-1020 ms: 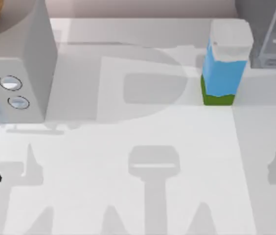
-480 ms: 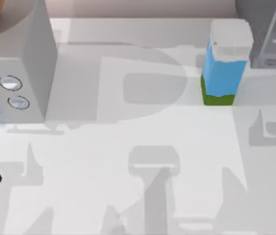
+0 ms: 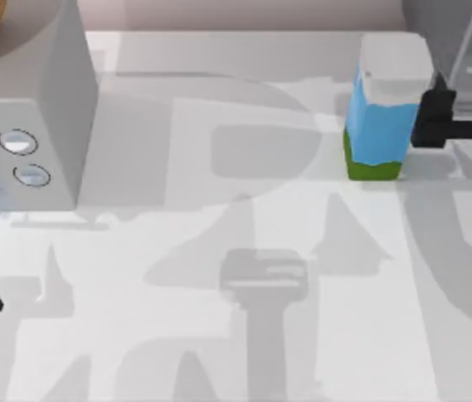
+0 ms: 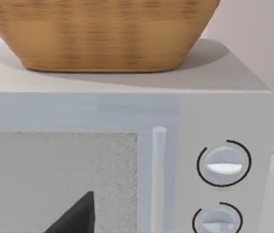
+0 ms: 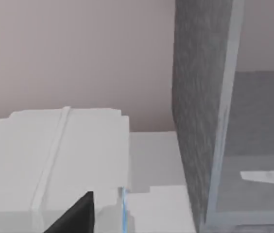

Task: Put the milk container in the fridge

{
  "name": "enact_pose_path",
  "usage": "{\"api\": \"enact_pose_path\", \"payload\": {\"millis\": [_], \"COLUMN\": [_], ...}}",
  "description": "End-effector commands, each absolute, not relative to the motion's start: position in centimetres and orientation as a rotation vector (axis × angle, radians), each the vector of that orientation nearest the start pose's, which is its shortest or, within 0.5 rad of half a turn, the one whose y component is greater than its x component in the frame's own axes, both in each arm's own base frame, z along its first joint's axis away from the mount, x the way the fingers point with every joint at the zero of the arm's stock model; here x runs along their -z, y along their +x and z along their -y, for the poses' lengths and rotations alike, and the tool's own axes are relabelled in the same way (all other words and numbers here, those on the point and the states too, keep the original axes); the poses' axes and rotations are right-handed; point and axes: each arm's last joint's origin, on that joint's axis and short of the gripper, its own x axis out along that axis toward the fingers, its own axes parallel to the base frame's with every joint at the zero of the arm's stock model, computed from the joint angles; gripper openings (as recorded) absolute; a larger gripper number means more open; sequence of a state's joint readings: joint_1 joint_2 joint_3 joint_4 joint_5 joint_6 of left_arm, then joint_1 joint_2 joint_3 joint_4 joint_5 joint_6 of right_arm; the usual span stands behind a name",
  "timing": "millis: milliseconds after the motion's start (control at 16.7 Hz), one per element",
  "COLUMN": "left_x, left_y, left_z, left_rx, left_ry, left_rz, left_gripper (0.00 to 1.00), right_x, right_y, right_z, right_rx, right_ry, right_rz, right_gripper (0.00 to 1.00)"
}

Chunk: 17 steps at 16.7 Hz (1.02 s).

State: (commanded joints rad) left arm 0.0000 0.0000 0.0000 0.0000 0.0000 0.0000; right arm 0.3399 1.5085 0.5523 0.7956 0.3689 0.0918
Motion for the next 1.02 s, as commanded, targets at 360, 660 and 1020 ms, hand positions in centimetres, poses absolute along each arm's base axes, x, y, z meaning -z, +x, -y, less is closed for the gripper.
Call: {"api": "enact_pose_path", "payload": {"millis": [360, 660, 1020], "left_x": [-16.0, -16.0, -16.0], "left_y": [10.6, 10.6, 10.6], "left_z": [0.1, 0.1, 0.1], "left_rx": [0.000, 0.000, 0.000], "left_ry": [0.000, 0.000, 0.000], "left_rz": [0.000, 0.000, 0.000], "left_gripper": [1.00, 1.00, 1.00], "right_x": [-11.4, -8.2, -8.2], "right_y": [32.4, 33.2, 33.2], "right_z": [-13.9, -15.7, -15.5], "right_rx": [0.014, 0.010, 0.013], "right_ry": [0.011, 0.002, 0.001], "right_rz": [-0.185, -0.201, -0.205], "right_gripper": [1.00, 1.00, 1.00]}}
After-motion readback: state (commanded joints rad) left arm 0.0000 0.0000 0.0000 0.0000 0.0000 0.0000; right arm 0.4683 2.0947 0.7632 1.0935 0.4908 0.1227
